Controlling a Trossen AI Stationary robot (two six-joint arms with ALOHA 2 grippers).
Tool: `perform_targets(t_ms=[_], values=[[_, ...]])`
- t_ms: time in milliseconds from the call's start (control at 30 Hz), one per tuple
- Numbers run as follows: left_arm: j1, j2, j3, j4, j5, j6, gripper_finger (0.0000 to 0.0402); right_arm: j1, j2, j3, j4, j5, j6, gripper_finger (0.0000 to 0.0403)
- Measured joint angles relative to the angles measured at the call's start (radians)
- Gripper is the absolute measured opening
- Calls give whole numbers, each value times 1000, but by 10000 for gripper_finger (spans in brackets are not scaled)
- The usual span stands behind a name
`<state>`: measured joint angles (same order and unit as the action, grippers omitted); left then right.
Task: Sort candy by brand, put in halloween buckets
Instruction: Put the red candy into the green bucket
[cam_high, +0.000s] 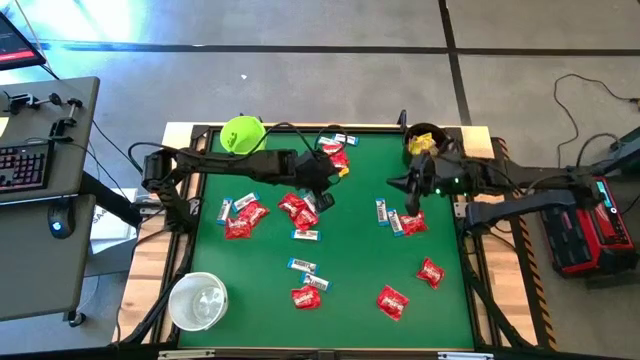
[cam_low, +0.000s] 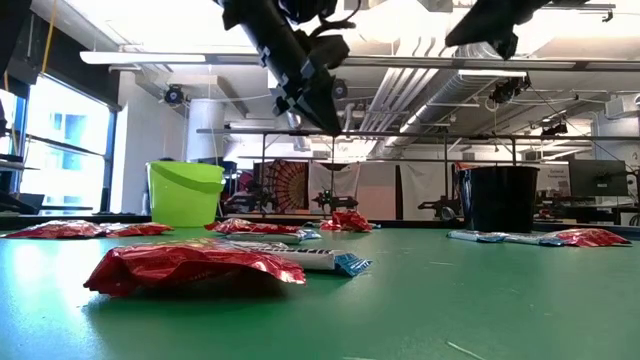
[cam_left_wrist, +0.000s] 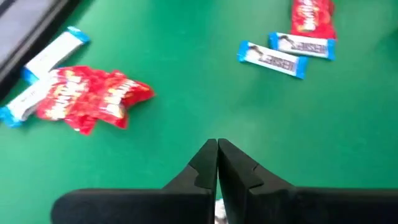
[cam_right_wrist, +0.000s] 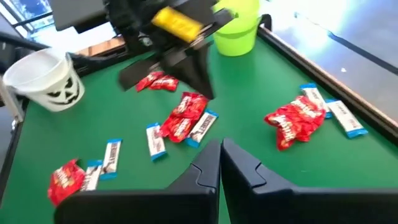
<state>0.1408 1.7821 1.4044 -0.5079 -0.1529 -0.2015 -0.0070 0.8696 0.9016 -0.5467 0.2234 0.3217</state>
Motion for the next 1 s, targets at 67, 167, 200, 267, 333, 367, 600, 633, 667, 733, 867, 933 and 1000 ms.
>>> perform_targets(t_ms=[67,167,200,267,333,367,600,633,667,733,867,933,1000], values=[[8,0,0,3,3,31,5,62,6,0,-2,43,26,1],[14,0,0,4,10,78,8,150,25,-1,-12,107,70,0],[16,0,0,4,11,91,10,175,34,-1,-19,130,84,0],[18,0,0,3,11,111,15,218,54,-2,-32,168,113,0],[22,0,0,3,12,129,23,252,79,-2,-45,185,143,0],[23,0,0,4,13,133,27,269,93,-2,-48,187,155,0],[23,17,0,25,15,128,51,377,154,-2,-103,184,281,0],[23,20,-1,21,22,128,53,393,158,-2,-111,184,300,0],[23,28,-1,22,29,130,54,409,160,-2,-120,184,318,0],[23,39,-1,39,48,133,56,440,160,-2,-146,184,361,0],[22,74,0,40,65,133,56,503,158,-2,-213,185,463,0],[17,89,-2,35,65,128,56,533,159,-2,-254,184,532,0],[11,100,-1,37,66,128,56,564,167,-2,-318,156,622,0]])
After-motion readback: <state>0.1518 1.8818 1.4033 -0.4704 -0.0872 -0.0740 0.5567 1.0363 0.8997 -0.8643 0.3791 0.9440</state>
